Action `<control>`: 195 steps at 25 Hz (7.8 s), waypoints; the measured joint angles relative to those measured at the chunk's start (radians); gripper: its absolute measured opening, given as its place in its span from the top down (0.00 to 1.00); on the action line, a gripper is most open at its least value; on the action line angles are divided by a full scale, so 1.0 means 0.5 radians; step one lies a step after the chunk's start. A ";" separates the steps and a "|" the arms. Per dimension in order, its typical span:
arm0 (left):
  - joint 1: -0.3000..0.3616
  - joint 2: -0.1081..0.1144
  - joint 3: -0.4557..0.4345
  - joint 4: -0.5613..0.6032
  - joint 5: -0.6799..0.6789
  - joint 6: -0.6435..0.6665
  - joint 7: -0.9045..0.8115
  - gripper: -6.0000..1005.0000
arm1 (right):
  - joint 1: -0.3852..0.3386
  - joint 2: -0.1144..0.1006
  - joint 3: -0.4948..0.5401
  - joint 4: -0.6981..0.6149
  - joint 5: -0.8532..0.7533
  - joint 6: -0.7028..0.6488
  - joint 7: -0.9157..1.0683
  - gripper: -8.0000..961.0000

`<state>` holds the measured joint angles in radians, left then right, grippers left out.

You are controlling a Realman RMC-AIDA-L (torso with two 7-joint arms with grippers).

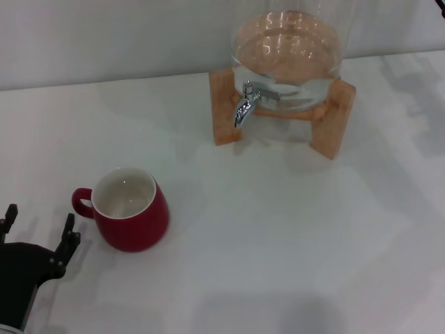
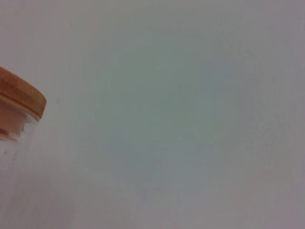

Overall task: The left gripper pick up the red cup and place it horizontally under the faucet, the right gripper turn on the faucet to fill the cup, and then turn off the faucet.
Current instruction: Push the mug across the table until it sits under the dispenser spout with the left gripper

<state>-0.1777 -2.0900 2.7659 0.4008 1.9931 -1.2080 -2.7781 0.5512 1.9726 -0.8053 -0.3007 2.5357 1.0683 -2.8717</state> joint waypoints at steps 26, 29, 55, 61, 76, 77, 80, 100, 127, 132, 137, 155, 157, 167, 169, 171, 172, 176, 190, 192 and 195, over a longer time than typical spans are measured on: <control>-0.119 0.002 0.008 -0.071 0.005 0.079 -0.001 0.13 | -0.013 0.016 0.000 0.000 0.000 0.026 0.000 0.31; -0.143 0.004 0.007 -0.097 0.003 0.079 -0.027 0.13 | -0.017 0.019 0.000 0.000 0.000 0.026 0.000 0.31; -0.292 0.009 0.020 -0.166 0.022 0.230 -0.080 0.13 | -0.028 0.027 -0.005 0.000 0.000 0.048 -0.003 0.31; -0.294 0.011 0.026 -0.165 0.023 0.214 -0.068 0.13 | -0.029 0.028 0.000 0.000 0.000 0.048 -0.003 0.31; -0.294 0.011 0.015 -0.164 0.024 0.207 -0.062 0.13 | -0.030 0.028 -0.001 0.012 0.000 0.048 -0.003 0.31; -0.293 0.011 0.013 -0.164 0.020 0.207 -0.062 0.13 | -0.030 0.028 -0.002 0.012 0.000 0.048 -0.003 0.31; -0.293 0.011 0.004 -0.164 0.013 0.207 -0.063 0.13 | -0.031 0.028 -0.004 0.014 0.000 0.048 -0.003 0.31; -0.327 0.015 0.006 -0.177 0.020 0.221 -0.063 0.13 | -0.079 0.052 -0.006 0.012 0.000 0.081 -0.003 0.31; -0.429 0.013 0.002 -0.240 0.007 0.342 -0.073 0.17 | -0.087 0.065 0.000 0.025 0.000 0.113 -0.003 0.31; -0.430 0.014 0.004 -0.241 0.013 0.342 -0.057 0.19 | -0.087 0.065 -0.001 0.025 0.000 0.113 -0.003 0.31; -0.429 0.011 0.014 -0.231 0.018 0.341 0.008 0.24 | -0.088 0.065 0.000 0.025 0.000 0.113 -0.003 0.31; -0.437 0.009 0.002 -0.219 0.015 0.365 0.017 0.89 | -0.111 0.064 0.000 0.025 0.005 0.112 -0.003 0.31; -0.440 0.008 0.003 -0.219 0.011 0.366 0.018 0.89 | -0.111 0.062 0.000 0.025 0.005 0.112 -0.003 0.31; -0.519 0.008 0.015 -0.219 0.021 0.369 0.002 0.89 | -0.112 0.064 -0.008 0.025 0.001 0.112 -0.003 0.31; -0.535 0.008 0.021 -0.217 0.022 0.373 0.001 0.89 | -0.111 0.065 -0.012 0.025 0.000 0.112 -0.003 0.31; -0.547 0.008 0.023 -0.216 0.022 0.383 -0.007 0.89 | -0.110 0.066 -0.015 0.025 0.000 0.112 -0.003 0.31; -0.551 0.008 0.024 -0.215 0.023 0.389 -0.020 0.89 | -0.109 0.067 -0.015 0.025 0.000 0.112 -0.003 0.31; -0.557 0.010 0.032 -0.226 0.027 0.395 -0.097 0.89 | -0.111 0.070 -0.017 0.026 0.000 0.112 -0.003 0.31; -0.643 0.014 0.153 -0.246 0.055 0.398 -0.245 0.90 | -0.103 0.076 -0.048 0.028 -0.003 0.120 -0.003 0.31; -0.657 0.014 0.153 -0.246 0.074 0.398 -0.273 0.90 | -0.102 0.076 -0.049 0.028 -0.003 0.124 -0.003 0.31; -0.665 0.012 0.145 -0.247 0.077 0.378 -0.286 0.90 | -0.098 0.077 -0.058 0.029 -0.003 0.128 -0.003 0.31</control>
<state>-0.5103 -2.0839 2.8386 0.2775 2.0316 -1.0189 -2.9209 0.5023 2.0110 -0.8341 -0.2859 2.5341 1.1321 -2.8731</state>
